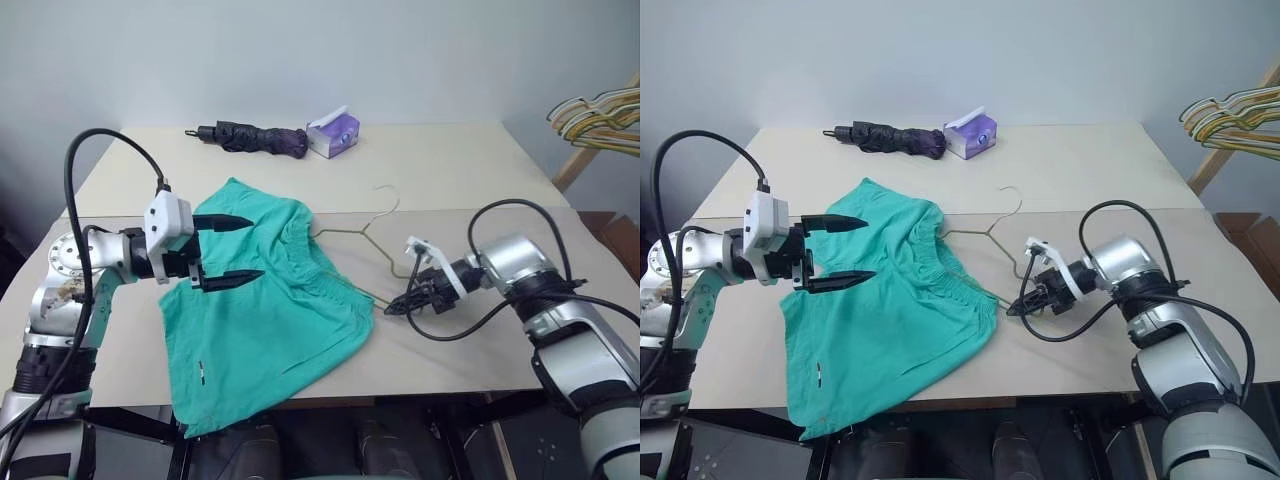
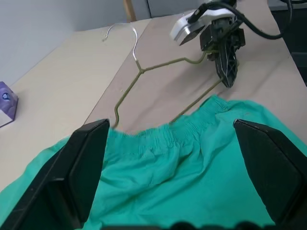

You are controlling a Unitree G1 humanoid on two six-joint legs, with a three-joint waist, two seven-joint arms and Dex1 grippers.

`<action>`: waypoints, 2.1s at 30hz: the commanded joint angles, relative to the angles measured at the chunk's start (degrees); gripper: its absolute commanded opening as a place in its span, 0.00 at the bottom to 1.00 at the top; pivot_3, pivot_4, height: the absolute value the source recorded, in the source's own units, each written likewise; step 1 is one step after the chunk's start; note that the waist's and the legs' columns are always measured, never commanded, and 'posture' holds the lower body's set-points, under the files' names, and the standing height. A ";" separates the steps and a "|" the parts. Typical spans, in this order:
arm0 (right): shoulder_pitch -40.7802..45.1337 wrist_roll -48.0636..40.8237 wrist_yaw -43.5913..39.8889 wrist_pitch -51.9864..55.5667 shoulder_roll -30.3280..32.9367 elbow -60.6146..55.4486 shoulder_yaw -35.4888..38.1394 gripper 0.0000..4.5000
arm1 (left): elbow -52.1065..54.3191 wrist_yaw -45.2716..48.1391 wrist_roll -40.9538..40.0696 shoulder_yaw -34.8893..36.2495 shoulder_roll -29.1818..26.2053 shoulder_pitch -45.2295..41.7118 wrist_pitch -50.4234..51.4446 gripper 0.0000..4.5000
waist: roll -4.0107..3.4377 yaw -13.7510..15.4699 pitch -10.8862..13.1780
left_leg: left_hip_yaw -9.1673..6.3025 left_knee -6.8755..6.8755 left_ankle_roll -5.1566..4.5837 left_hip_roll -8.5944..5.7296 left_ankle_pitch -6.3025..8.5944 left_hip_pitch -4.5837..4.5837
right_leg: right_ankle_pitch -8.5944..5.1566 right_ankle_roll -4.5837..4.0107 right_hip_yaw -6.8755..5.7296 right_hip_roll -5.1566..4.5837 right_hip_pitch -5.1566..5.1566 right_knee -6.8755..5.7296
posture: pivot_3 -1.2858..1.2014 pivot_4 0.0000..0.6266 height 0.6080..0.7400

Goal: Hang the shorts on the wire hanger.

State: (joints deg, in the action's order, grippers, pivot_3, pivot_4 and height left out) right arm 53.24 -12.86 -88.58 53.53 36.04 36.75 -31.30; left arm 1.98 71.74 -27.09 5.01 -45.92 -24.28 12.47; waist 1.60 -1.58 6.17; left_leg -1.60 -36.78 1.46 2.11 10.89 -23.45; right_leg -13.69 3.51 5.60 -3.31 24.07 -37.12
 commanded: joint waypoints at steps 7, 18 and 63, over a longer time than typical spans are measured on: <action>6.91 3.88 2.51 -7.28 -5.78 10.25 4.52 0.00 | 2.53 -0.84 -0.18 2.23 -1.12 0.90 -0.69 1.00 | 0.00 0.70 0.00 | -0.01 0.00 0.00 0.00 0.00 0.02 | 0.03 -0.03 -0.01 0.00 -0.01 -0.01 | 0.56 0.10 1.00; 5.40 2.78 7.26 -7.51 -7.25 10.96 12.50 0.00 | 1.43 -1.09 0.21 1.95 -1.01 -0.37 -1.12 1.00 | 0.01 0.79 -0.01 | -0.02 0.00 0.00 -0.01 0.00 0.00 | 0.20 -0.33 -0.02 -0.01 -0.02 -0.01 | 0.56 0.08 1.00; -9.47 3.82 11.42 -13.75 6.40 -15.88 4.35 0.00 | -0.99 -0.55 1.78 3.19 -2.76 -3.04 0.64 1.00 | 0.06 -2.22 -0.09 | -0.02 -0.04 0.04 0.01 -0.03 0.08 | 0.02 0.05 0.03 -0.01 -0.10 0.01 | 0.54 0.13 1.00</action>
State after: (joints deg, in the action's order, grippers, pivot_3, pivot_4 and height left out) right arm 41.78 -11.15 -75.05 42.83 42.35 18.54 -26.28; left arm -0.67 71.86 -24.56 6.13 -47.65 -27.01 12.89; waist 1.66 -3.80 6.08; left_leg -1.61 -36.82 1.50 2.12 10.87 -23.37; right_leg -13.67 3.56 5.63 -3.32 23.97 -37.11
